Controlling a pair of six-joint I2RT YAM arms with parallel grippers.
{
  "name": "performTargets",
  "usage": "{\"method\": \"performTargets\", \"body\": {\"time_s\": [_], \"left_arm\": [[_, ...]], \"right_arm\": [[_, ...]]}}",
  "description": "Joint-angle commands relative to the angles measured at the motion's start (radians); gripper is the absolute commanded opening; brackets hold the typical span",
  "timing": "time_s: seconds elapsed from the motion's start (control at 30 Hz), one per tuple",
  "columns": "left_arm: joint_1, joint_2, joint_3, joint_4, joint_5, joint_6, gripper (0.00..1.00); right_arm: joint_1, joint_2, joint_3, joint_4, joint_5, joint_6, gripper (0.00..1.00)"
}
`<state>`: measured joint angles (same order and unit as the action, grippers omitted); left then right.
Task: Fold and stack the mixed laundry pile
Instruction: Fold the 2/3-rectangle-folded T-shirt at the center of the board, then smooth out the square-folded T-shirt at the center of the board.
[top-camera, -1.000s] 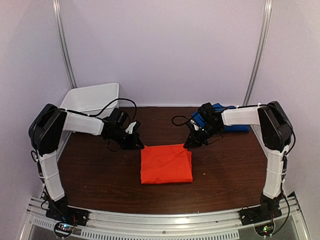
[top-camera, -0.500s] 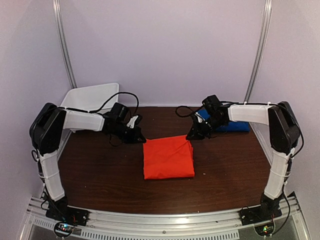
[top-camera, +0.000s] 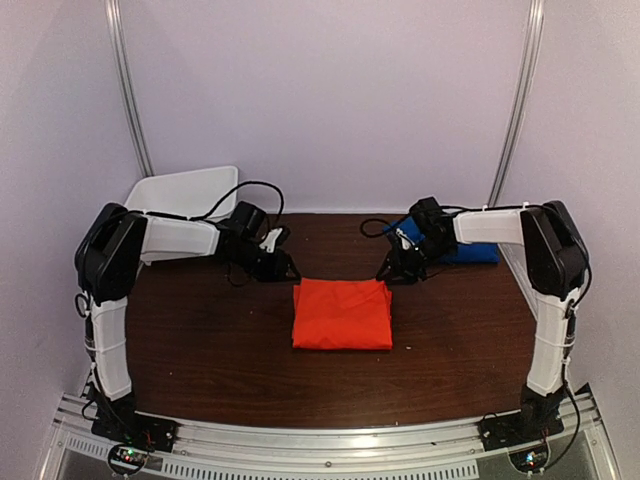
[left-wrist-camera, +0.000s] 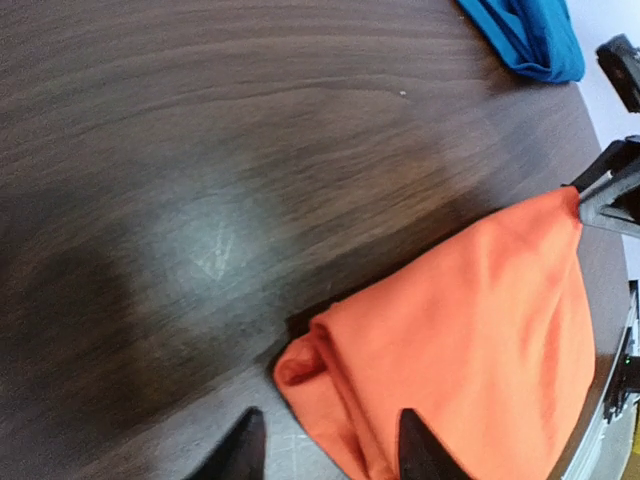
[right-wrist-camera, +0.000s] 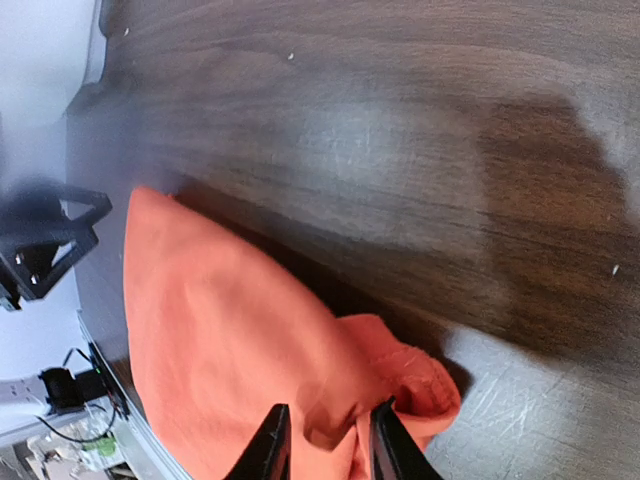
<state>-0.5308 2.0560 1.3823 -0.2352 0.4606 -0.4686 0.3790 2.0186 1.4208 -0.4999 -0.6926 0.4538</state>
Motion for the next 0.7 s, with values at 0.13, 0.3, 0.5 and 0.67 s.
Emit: {"method": "performTargets", "body": {"time_s": [0.13,0.3,0.5,0.67], "left_arm": [[0.018,-0.234,0.158,-0.145,-0.253,0.174,0.96],[0.023,-0.392,0.089,-0.054,-0.315,0.099,0.98],[-0.019,-0.307,-0.014,0.105,0.069,-0.087,0.98],[-0.160,-0.192,-0.061,0.271,0.111,-0.225,0.98]], "right_arm": [[-0.038,-0.238,0.081,-0.080,0.070,-0.087,0.67],[-0.059,-0.452,-0.085,0.142,0.119,-0.041,0.99],[-0.059,-0.347,-0.207,0.482,-0.325,0.287,1.00],[0.062,-0.261,-0.230,0.600,-0.356,0.391,1.00]]}}
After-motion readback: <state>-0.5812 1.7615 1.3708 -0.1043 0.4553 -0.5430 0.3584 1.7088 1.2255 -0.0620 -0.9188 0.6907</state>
